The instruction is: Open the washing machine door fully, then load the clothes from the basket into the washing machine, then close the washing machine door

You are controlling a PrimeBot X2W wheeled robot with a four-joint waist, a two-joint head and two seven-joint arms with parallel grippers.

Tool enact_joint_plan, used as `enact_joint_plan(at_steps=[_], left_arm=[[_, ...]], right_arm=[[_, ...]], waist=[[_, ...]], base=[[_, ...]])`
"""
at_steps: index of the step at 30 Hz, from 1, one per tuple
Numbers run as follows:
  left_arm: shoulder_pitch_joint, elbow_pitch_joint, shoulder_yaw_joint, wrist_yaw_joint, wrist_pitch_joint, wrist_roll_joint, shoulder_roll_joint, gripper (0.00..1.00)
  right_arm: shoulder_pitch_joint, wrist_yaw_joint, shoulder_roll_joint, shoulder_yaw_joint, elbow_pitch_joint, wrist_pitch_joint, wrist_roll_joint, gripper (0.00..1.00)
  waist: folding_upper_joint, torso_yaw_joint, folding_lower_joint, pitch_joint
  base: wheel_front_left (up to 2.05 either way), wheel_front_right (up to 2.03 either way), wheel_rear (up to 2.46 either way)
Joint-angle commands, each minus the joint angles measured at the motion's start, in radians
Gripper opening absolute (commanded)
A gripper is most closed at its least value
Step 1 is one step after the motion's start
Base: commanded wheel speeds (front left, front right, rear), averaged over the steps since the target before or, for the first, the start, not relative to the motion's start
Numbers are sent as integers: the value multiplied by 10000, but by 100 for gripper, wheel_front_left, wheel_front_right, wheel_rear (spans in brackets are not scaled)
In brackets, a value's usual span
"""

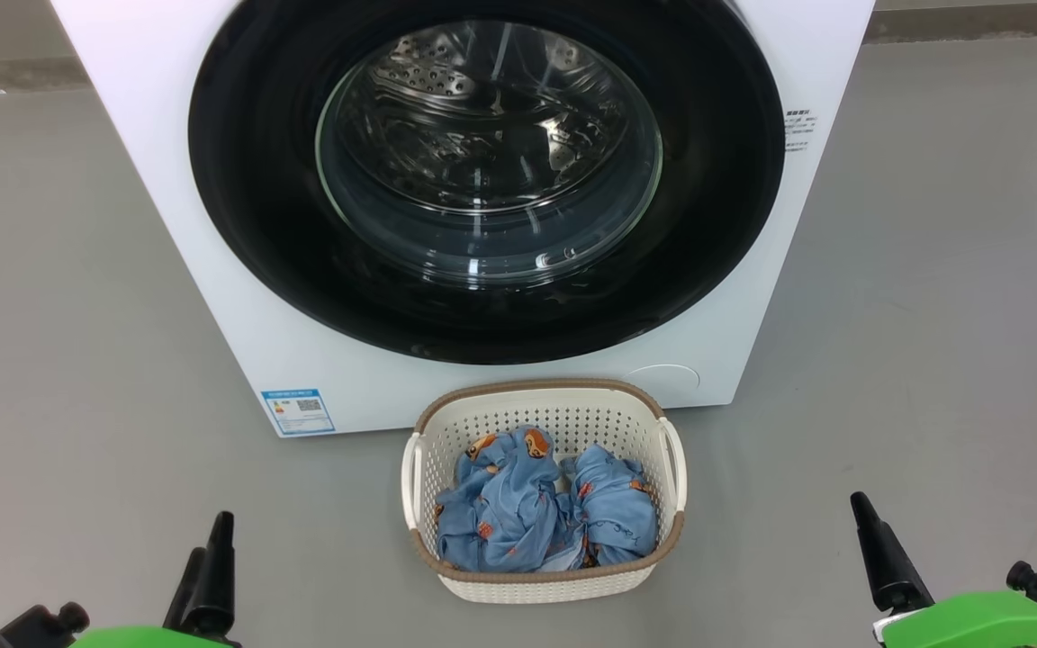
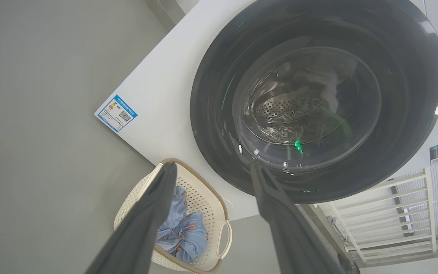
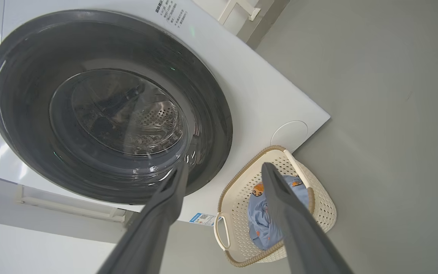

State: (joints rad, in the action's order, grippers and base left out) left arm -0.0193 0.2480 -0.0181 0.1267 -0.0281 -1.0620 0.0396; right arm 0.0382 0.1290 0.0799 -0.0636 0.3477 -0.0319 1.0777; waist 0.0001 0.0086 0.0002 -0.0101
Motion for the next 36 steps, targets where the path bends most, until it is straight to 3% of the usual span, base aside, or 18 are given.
enact_joint_plan(at_steps=[1,36], left_arm=[[-139,-343,-124,21,-154,364,203,100],[-5,-687,24,30,-1212,4493,298,100]], right_arm=[[437,8,162,169,-188,-125,-395,100],[509,13,538,713,157,-1178,-4307,100]], waist=[[-1,3,-1,-2],[-1,43,-1,13]], base=[[0,0,0],[0,0,0]])
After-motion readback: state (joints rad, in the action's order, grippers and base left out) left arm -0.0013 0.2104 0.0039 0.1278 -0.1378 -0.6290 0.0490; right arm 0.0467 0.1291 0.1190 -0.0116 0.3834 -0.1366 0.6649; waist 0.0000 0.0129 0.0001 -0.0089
